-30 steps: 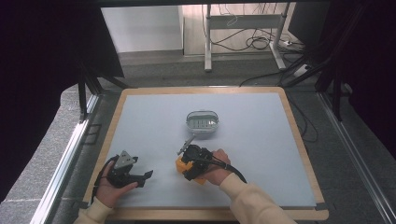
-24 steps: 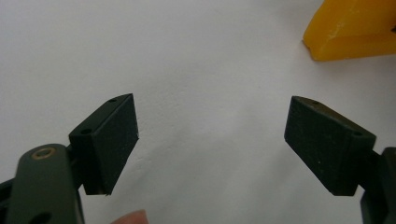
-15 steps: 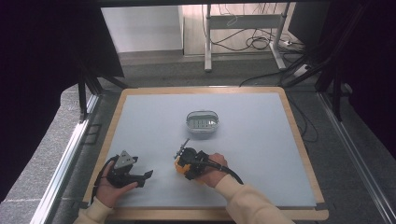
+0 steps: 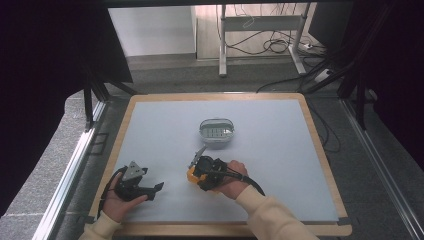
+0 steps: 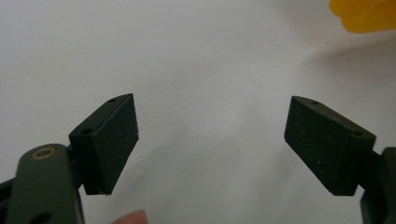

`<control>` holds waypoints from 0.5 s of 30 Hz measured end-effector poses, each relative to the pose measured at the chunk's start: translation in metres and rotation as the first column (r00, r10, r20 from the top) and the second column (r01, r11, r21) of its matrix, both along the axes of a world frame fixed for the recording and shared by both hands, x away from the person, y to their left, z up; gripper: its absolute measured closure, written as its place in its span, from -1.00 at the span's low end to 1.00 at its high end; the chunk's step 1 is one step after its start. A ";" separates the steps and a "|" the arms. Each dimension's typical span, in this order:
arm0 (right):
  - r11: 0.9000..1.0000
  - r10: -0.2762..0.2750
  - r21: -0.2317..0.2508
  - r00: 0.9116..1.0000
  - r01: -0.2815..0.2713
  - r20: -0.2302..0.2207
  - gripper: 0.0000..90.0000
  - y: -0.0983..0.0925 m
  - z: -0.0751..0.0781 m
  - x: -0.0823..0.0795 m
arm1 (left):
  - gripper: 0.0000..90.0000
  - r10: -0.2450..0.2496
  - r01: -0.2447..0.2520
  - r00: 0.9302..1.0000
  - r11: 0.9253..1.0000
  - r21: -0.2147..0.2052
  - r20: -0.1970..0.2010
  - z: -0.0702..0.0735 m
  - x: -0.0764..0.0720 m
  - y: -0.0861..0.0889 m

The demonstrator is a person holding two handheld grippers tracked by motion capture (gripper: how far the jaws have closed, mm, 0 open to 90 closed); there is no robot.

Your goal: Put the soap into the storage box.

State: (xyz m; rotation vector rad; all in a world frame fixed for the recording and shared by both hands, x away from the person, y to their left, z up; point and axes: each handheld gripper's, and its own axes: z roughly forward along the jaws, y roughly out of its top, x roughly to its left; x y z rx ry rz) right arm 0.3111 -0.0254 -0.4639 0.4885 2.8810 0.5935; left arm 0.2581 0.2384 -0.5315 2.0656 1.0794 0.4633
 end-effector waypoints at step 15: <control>0.999 0.036 0.040 0.999 -0.036 0.008 0.37 -0.011 0.016 0.005 | -0.60 0.002 -0.002 1.000 1.000 0.002 -0.002 -0.001 0.000 -0.001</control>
